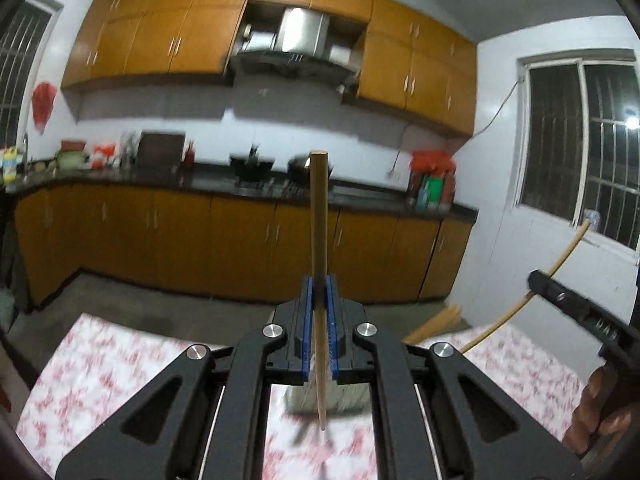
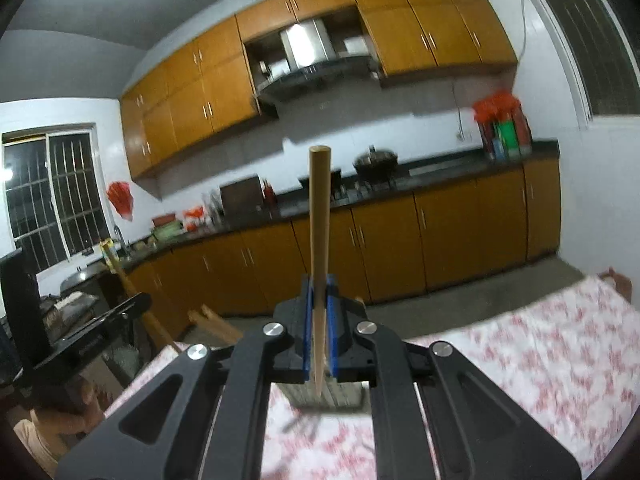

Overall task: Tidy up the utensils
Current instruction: 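Lower both chopsticks into the green holder and open both grippers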

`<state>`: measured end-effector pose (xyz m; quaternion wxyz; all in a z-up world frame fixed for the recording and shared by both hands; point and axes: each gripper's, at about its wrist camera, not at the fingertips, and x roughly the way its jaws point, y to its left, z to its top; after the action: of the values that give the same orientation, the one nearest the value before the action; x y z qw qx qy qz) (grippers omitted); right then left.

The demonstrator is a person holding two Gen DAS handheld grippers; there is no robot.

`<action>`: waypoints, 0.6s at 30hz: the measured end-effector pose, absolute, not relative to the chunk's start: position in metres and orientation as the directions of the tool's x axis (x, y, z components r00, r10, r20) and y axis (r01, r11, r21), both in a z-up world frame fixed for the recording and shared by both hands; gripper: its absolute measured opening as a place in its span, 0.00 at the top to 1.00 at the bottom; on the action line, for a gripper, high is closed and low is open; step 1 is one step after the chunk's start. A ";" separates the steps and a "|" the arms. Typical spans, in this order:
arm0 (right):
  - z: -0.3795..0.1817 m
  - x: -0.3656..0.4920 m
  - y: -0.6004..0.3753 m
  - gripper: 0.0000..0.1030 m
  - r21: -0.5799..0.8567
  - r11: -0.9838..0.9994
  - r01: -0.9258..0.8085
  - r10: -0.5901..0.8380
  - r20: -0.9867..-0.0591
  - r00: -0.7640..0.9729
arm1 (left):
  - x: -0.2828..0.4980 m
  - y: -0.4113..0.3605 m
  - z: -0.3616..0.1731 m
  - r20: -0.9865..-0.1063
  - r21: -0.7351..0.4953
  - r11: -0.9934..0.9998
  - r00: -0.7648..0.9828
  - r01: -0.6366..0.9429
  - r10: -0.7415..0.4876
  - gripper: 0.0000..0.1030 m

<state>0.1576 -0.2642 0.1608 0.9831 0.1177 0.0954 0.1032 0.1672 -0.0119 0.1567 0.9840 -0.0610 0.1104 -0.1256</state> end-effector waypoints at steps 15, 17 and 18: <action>0.143 0.230 -0.236 0.92 0.192 0.970 -0.150 0.188 -0.197 0.962 | 0.232 -0.049 0.151 -0.107 -0.156 0.970 0.973 0.187 -0.204 0.93; 0.136 0.236 -0.233 0.92 0.187 0.971 -0.151 0.191 -0.217 0.957 | 0.240 -0.049 0.141 -0.135 -0.167 0.968 0.968 0.188 -0.211 0.93; 0.134 0.238 -0.231 0.92 0.184 0.971 -0.152 0.192 -0.225 0.955 | 0.244 -0.049 0.136 -0.152 -0.171 0.967 0.965 0.187 -0.213 0.93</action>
<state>0.2380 -0.2311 0.1337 0.9852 0.0826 0.1217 0.0874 0.2435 -0.0485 0.1356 0.9882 -0.0779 0.0849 -0.1013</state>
